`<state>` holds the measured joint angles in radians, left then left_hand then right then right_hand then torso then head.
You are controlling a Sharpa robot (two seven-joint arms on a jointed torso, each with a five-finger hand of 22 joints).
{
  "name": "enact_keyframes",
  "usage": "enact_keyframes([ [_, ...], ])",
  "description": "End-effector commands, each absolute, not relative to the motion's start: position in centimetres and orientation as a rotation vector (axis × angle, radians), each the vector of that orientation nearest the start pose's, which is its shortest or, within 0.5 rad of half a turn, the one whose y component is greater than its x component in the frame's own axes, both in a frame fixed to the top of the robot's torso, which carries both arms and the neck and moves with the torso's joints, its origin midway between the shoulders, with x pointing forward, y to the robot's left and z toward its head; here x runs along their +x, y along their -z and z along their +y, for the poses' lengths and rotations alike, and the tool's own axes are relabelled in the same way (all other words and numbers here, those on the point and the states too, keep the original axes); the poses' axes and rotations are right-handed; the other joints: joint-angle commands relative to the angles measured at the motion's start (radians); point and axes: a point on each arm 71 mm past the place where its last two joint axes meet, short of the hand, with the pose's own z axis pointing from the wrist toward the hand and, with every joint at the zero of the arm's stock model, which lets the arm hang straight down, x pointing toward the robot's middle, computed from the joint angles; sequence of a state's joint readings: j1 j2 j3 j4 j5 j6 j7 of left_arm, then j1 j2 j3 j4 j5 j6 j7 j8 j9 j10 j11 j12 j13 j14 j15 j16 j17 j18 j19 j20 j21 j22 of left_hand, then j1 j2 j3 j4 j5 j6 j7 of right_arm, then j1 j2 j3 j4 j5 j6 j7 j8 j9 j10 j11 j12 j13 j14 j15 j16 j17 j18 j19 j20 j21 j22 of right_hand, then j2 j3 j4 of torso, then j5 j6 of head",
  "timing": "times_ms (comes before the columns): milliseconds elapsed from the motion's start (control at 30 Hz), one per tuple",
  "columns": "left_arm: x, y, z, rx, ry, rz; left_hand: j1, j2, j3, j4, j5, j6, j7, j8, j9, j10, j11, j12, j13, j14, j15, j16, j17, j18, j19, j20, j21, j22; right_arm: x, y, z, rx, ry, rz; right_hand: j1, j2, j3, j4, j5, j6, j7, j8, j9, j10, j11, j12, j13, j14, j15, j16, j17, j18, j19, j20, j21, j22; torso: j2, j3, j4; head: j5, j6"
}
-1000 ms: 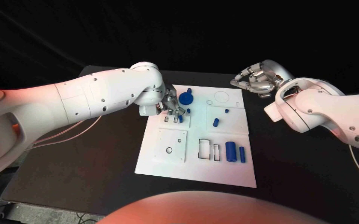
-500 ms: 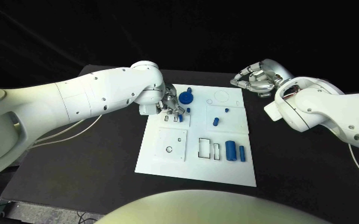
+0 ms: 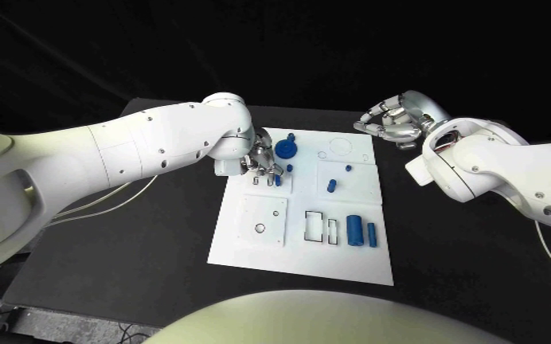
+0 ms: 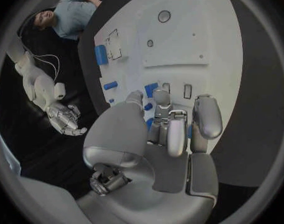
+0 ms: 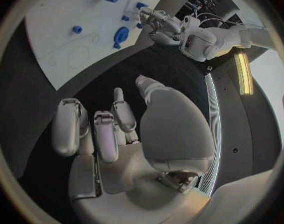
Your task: Assemble the parts on the task board
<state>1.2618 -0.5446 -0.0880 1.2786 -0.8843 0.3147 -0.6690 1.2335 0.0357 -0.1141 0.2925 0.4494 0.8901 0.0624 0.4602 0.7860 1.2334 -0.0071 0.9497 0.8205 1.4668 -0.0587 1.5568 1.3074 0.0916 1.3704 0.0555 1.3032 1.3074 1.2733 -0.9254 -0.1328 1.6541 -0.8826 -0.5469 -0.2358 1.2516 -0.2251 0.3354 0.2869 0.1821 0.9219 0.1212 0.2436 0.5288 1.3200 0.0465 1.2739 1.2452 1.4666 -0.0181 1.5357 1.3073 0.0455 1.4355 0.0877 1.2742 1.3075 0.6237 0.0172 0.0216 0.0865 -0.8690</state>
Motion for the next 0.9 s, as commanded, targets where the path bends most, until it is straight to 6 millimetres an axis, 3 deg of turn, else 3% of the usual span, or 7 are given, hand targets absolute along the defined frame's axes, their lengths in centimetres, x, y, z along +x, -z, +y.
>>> enact_keyframes([
  [33,50.24,23.83,13.48,-0.152,0.351,2.606,0.011,0.0,0.004,-0.001,0.001,0.006,-0.003,0.002,0.002,0.002,-0.006,0.005,0.003,0.099,-0.006,0.005,0.25,-0.018,0.005,-0.005,0.002,0.055,46.74,18.12,-22.48,0.543,-0.744,1.723,-0.01,0.001,-0.006,0.0,0.004,-0.002,-0.001,0.007,0.001,-0.006,-0.004,-0.002,0.0,0.082,-0.006,-0.007,0.182,0.02,-0.008,-0.002,-0.006,0.162,0.001,0.0004,-0.0003,-0.001,-0.002],
  [467,50.26,23.9,13.26,-0.172,0.362,2.593,0.074,0.016,0.053,0.0,0.003,0.009,-0.01,0.005,0.024,0.0,-0.012,0.005,0.011,0.101,-0.011,0.008,0.255,-0.019,0.006,-0.011,0.002,0.062,46.76,18.18,-22.46,0.542,-0.744,1.725,-0.01,0.002,-0.006,0.0,0.004,-0.003,-0.001,0.009,0.003,-0.006,-0.004,-0.002,-0.001,0.082,-0.006,-0.008,0.181,0.021,-0.01,-0.002,-0.01,0.161,0.0,0.0007,0.0,-0.001,-0.004],
  [600,50.25,23.89,13.23,-0.182,0.37,2.591,0.119,0.017,0.138,-0.001,-0.08,0.001,-0.011,0.002,0.041,-0.002,-0.013,0.001,0.014,0.101,-0.013,0.009,0.256,-0.02,0.007,-0.013,0.001,0.069,46.76,18.19,-22.46,0.542,-0.744,1.725,-0.01,0.002,-0.006,0.0,0.004,-0.003,-0.001,0.009,0.003,-0.006,-0.004,-0.002,-0.001,0.082,-0.006,-0.008,0.181,0.021,-0.01,-0.002,-0.01,0.161,0.0,0.0008,0.0,-0.001,-0.004],
  [667,50.22,23.88,13.21,-0.188,0.377,2.59,0.135,-0.001,0.246,-0.001,-0.162,-0.001,-0.012,0.001,0.053,-0.004,-0.014,-0.004,0.016,0.101,-0.013,0.009,0.256,-0.02,0.007,-0.015,0.0,0.074,46.77,18.19,-22.46,0.542,-0.743,1.725,-0.01,0.002,-0.006,0.0,0.004,-0.003,-0.001,0.009,0.003,-0.006,-0.004,-0.002,-0.001,0.082,-0.006,-0.008,0.181,0.021,-0.01,-0.002,-0.01,0.161,0.0,0.0008,-0.0001,-0.001,-0.004],
  [733,50.21,23.86,13.23,-0.201,0.387,2.588,0.133,-0.064,0.455,-0.003,-0.258,-0.003,-0.013,0.01,0.077,-0.002,-0.014,-0.01,0.018,0.102,-0.014,0.01,0.257,-0.019,0.008,-0.018,-0.003,0.08,46.77,18.2,-22.47,0.543,-0.743,1.725,-0.01,0.002,-0.006,0.0,0.004,-0.003,-0.001,0.009,0.003,-0.006,-0.004,-0.002,-0.001,0.082,-0.006,-0.008,0.181,0.021,-0.01,-0.002,-0.01,0.161,0.0,0.0007,-0.0002,-0.002,-0.004],
  [800,50.21,23.85,13.26,-0.211,0.394,2.587,0.088,-0.127,0.635,-0.017,-0.258,-0.004,-0.009,0.029,0.107,0.006,-0.01,-0.011,0.021,0.102,-0.013,0.01,0.258,-0.019,0.009,-0.018,-0.005,0.085,46.78,18.2,-22.48,0.543,-0.743,1.725,-0.01,0.002,-0.006,0.0,0.004,-0.003,-0.001,0.009,0.003,-0.006,-0.004,-0.002,-0.001,0.082,-0.006,-0.008,0.181,0.021,-0.01,-0.002,-0.01,0.161,0.0,0.0005,-0.0003,-0.001,-0.004],
  [900,50.19,23.83,13.35,-0.226,0.405,2.584,0.025,-0.172,0.791,-0.081,-0.254,-0.01,-0.011,0.057,0.144,0.017,-0.014,-0.008,0.028,0.103,-0.014,0.012,0.26,-0.02,0.01,-0.015,-0.008,0.09,46.78,18.22,-22.5,0.543,-0.742,1.726,-0.01,0.002,-0.006,0.0,0.005,-0.003,-0.001,0.009,0.004,-0.006,-0.004,-0.002,-0.001,0.082,-0.006,-0.008,0.181,0.021,-0.01,-0.003,-0.011,0.16,0.0,0.0008,0.0001,-0.002,-0.004],
])
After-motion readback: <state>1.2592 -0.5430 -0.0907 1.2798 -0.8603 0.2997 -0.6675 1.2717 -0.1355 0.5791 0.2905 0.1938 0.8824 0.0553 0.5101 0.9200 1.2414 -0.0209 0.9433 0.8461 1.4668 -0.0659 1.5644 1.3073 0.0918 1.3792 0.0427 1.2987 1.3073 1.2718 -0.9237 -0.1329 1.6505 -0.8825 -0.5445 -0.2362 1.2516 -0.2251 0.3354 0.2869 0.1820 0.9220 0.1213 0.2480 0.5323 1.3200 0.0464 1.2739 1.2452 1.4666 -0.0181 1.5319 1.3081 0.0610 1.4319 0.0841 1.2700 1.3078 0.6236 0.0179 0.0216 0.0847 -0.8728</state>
